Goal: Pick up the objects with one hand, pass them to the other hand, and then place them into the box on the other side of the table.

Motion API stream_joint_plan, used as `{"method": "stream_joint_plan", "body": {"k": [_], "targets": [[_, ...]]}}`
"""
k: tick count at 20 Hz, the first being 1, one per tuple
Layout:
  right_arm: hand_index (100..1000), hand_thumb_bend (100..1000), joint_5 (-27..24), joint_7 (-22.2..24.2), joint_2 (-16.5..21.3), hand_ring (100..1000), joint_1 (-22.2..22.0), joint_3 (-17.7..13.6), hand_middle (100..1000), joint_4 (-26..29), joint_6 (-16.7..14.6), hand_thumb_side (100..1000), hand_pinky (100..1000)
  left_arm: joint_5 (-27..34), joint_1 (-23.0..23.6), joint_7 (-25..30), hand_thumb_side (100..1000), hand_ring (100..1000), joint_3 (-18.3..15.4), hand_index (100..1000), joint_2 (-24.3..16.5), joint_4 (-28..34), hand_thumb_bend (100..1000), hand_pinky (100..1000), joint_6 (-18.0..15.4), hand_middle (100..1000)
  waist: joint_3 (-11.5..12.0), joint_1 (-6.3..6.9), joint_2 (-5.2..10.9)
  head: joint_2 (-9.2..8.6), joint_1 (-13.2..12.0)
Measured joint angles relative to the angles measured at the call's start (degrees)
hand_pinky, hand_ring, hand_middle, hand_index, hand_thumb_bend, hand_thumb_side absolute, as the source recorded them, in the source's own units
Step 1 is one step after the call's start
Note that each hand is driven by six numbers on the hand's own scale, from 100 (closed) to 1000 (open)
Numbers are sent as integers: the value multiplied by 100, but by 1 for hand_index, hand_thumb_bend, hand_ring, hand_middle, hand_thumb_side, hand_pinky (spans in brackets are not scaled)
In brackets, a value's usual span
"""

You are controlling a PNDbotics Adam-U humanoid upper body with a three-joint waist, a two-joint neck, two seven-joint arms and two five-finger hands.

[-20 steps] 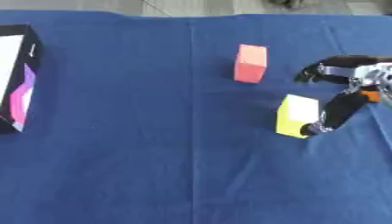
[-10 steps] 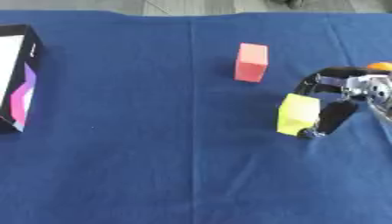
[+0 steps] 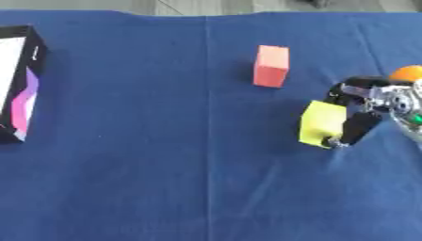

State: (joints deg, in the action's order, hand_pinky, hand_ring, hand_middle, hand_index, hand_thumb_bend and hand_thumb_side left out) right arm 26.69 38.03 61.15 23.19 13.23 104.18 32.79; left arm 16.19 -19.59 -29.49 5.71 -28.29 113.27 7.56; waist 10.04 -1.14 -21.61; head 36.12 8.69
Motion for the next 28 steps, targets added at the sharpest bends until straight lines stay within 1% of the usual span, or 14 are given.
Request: {"method": "stream_joint_plan", "body": {"k": [1, 2, 6, 9, 12, 15, 17, 20, 22, 25, 28], "targets": [[626, 219, -63, -47, -7, 758, 0, 8, 540, 1, 22, 118, 839, 0, 0, 0, 902, 716, 0, 912, 0, 0, 193, 789, 0, 771, -2, -1, 0, 1, -3], [604, 186, -137, -100, -16, 743, 0, 12, 520, 3, 43, 102, 831, 0, 0, 1, 901, 716, 0, 912, 0, 0, 193, 789, -1, 771, -5, -1, 0, 2, -5], [542, 160, -520, -358, -50, 691, 1, -28, 461, 142, 166, 100, 813, 0, 0, 7, 898, 716, 0, 912, -1, 0, 190, 789, -7, 770, -20, -2, 2, 2, -43], [523, 121, -829, -637, -52, 669, 11, -223, 440, 448, 313, 100, 807, -1, 3, 10, 892, 716, 0, 912, -41, 0, 186, 789, -10, 770, -63, 0, 7, 5, -125], [522, 100, -1091, -999, -53, 656, 103, -471, 437, 781, 476, 100, 803, -9, 4, 20, 881, 717, -2, 911, -127, 1, 178, 789, -21, 771, -82, 8, 55, 10, -249], [527, 100, -1317, -1402, -73, 642, 200, -644, 439, 918, 505, 100, 808, -35, -17, 53, 866, 719, -3, 911, -241, 2, 167, 790, -53, 771, -95, 30, 110, 48, -378], [529, 100, -1443, -1727, -166, 631, 284, -684, 440, 930, 468, 100, 811, -64, -106, 87, 855, 720, -6, 910, -354, 2, 156, 790, -76, 772, -99, 54, 147, 59, -460], [530, 100, -1730, -2312, -489, 612, 467, -662, 438, 948, 333, 100, 808, -114, -308, 175, 837, 724, -21, 911, -607, 10, 133, 792, -90, 774, -98, 116, 204, 82, -555], [530, 100, -1856, -2716, -766, 607, 606, -575, 439, 953, 300, 100, 807, -151, -463, 262, 826, 726, -26, 909, -793, 21, 116, 792, -67, 774, -95, 160, 220, 110, -591], [527, 100, -1883, -3268, -1243, 599, 799, -380, 434, 953, 325, 100, 804, -209, -749, 438, 815, 731, -20, 910, -1104, 29, 100, 794, 40, 775, -93, 202, 247, 155, -625], [525, 100, -1869, -3760, -1690, 589, 909, -180, 431, 953, 381, 100, 800, -295, -1070, 692, 809, 735, 42, 909, -1426, 30, 100, 796, 248, 773, -115, 220, 261, 181, -627]]}}
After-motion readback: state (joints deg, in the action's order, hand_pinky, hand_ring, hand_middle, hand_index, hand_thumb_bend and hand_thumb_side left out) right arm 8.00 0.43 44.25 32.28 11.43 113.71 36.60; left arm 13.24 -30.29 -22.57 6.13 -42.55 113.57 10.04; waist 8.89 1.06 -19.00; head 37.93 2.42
